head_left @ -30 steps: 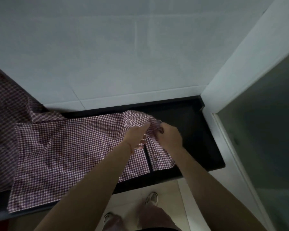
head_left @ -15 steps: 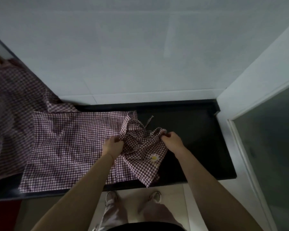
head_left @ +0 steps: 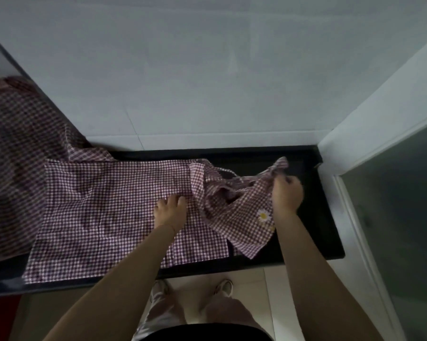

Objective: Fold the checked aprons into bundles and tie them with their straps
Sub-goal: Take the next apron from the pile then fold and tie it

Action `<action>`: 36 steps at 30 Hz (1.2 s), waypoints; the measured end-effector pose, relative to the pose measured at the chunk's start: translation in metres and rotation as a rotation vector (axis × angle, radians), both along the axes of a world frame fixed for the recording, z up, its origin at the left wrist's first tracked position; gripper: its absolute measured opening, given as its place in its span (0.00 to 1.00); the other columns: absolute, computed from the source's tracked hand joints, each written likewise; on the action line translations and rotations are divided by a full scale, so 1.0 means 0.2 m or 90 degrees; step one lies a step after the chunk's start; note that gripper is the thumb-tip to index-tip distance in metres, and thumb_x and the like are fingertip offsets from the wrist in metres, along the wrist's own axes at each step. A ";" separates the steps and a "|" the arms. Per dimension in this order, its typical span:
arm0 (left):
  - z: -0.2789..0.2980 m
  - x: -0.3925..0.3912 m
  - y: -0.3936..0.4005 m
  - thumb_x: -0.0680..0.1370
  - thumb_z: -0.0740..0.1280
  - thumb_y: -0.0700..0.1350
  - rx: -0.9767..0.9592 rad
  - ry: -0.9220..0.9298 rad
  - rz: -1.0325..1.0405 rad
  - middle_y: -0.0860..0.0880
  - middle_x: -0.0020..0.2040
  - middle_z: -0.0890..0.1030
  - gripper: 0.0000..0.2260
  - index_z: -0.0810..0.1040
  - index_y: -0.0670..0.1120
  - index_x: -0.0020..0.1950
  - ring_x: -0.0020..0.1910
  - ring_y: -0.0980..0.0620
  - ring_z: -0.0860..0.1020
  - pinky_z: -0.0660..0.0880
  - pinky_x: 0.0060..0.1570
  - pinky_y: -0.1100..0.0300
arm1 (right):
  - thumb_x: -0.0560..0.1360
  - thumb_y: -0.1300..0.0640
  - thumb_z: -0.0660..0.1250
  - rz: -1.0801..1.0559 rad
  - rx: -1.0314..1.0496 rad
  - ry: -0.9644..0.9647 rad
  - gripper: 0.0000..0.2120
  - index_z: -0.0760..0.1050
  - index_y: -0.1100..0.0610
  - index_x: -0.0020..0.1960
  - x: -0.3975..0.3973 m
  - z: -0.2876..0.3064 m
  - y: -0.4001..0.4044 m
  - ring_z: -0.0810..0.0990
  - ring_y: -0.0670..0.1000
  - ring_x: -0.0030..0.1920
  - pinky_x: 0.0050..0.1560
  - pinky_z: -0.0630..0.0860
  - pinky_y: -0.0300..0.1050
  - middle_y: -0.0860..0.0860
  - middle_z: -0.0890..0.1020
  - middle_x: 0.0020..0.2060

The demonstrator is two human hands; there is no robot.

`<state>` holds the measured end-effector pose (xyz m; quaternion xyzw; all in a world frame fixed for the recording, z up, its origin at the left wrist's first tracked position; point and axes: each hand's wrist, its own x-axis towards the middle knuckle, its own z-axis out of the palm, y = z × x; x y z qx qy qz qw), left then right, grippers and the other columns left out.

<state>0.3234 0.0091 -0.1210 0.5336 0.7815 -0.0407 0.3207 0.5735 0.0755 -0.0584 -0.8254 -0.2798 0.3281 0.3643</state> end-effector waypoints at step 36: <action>-0.07 0.47 0.15 0.70 0.69 0.69 -0.102 0.138 -0.172 0.38 0.79 0.41 0.49 0.37 0.63 0.78 0.76 0.28 0.45 0.60 0.70 0.32 | 0.82 0.53 0.57 0.748 -0.406 -0.664 0.14 0.76 0.55 0.63 0.43 -0.30 -0.04 0.74 0.57 0.65 0.69 0.65 0.55 0.55 0.77 0.63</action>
